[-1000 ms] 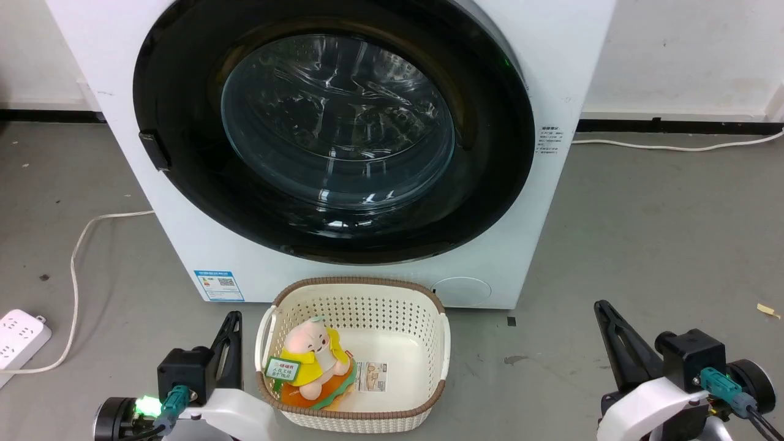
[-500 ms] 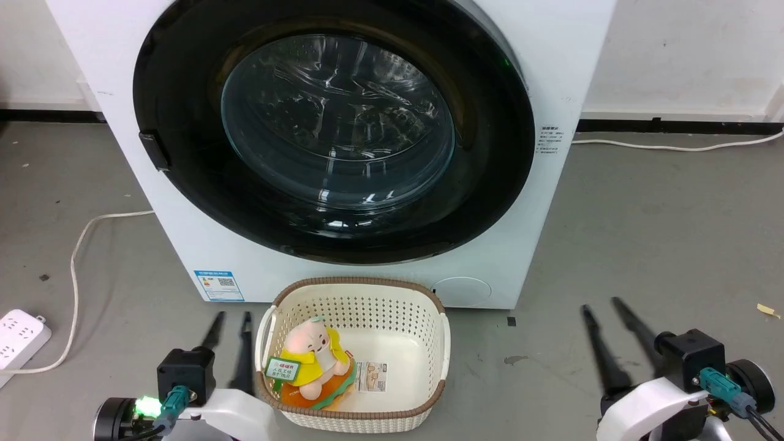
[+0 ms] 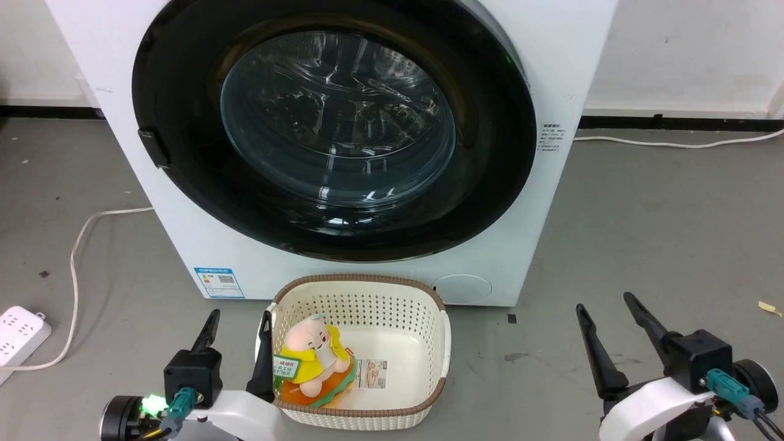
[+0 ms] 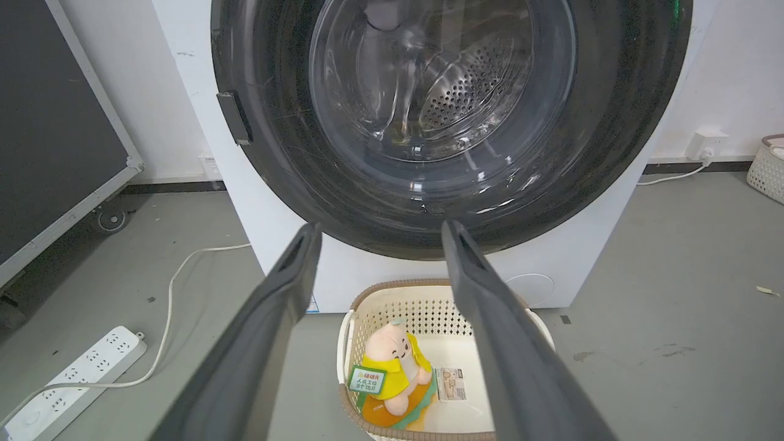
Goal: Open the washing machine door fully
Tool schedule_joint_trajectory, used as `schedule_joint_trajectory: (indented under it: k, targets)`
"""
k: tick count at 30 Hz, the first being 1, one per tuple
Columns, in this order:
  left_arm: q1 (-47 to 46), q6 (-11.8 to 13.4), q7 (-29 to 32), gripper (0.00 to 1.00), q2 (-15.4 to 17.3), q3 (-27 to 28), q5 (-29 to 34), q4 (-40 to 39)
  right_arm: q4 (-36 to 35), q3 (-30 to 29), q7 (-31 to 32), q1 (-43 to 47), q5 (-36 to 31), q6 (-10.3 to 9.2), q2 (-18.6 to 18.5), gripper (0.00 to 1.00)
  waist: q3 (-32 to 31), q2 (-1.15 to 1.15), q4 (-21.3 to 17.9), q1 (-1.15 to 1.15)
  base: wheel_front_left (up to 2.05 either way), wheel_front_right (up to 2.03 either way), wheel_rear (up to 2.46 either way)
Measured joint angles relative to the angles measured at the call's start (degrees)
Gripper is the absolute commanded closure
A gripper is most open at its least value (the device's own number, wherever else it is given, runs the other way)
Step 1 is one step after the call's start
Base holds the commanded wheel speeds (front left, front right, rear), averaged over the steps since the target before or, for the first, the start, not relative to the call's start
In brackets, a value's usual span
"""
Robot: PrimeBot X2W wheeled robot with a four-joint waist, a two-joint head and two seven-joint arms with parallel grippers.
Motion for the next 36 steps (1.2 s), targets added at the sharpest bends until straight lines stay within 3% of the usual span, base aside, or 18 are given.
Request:
schedule_joint_trajectory:
  k: [21, 36]
  targets:
    - [-1.53, 1.46, -2.48, 0.00, 0.09, -2.21, 0.01, -0.37, -0.74, -2.96, -1.37, -5.47, 4.49, 0.00, -0.60, 0.00, 4.59, 0.00, 0.89, 0.00, 0.00, 0.00, 0.00]
    - [-3.52, 2.82, -4.16, 0.00, 0.16, -4.16, -0.01, -0.67, 1.70, -8.18, 6.20, -17.49, 15.85, -0.01, -1.27, 0.00, 8.40, 0.00, 2.68, 0.01, 0.00, 0.00, 0.00]
